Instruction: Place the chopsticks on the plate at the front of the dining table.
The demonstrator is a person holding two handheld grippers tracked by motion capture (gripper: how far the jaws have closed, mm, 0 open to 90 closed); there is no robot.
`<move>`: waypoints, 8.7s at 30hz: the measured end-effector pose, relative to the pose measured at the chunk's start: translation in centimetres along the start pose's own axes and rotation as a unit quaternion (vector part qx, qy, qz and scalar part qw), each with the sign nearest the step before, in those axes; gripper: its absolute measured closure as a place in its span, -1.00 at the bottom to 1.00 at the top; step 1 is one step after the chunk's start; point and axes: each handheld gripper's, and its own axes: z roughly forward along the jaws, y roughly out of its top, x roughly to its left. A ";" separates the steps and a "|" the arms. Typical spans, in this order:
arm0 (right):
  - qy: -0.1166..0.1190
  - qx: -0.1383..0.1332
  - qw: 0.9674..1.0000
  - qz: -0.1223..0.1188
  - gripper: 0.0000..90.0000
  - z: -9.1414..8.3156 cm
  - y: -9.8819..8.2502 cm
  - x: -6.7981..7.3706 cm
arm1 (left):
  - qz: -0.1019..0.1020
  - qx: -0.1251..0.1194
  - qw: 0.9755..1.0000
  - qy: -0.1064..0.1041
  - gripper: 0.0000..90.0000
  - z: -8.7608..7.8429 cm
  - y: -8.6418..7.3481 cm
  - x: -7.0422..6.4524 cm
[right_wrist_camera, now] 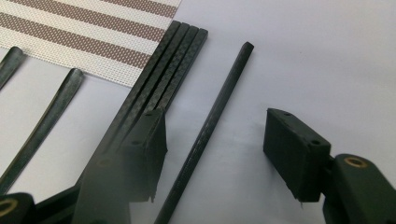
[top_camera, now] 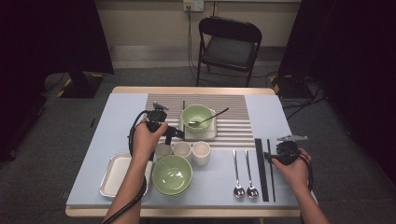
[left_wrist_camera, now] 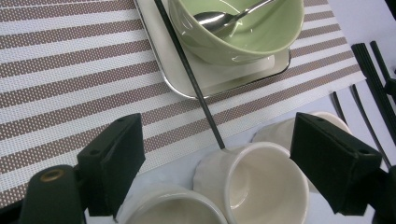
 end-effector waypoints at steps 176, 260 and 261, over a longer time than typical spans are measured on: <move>0.188 -0.028 0.974 0.120 0.92 -5.7 13.0 3.6 | 0.088 0.031 0.995 -0.044 -0.61 2.5 0.1 -8.8; 0.205 -0.028 0.972 0.107 0.92 -4.8 13.5 5.9 | 0.099 0.028 0.990 -0.093 -0.61 5.1 0.1 -14.2; 0.205 -0.027 0.973 0.107 0.92 -4.8 13.5 6.0 | 0.100 0.030 0.990 -0.093 -0.61 5.1 0.1 -14.3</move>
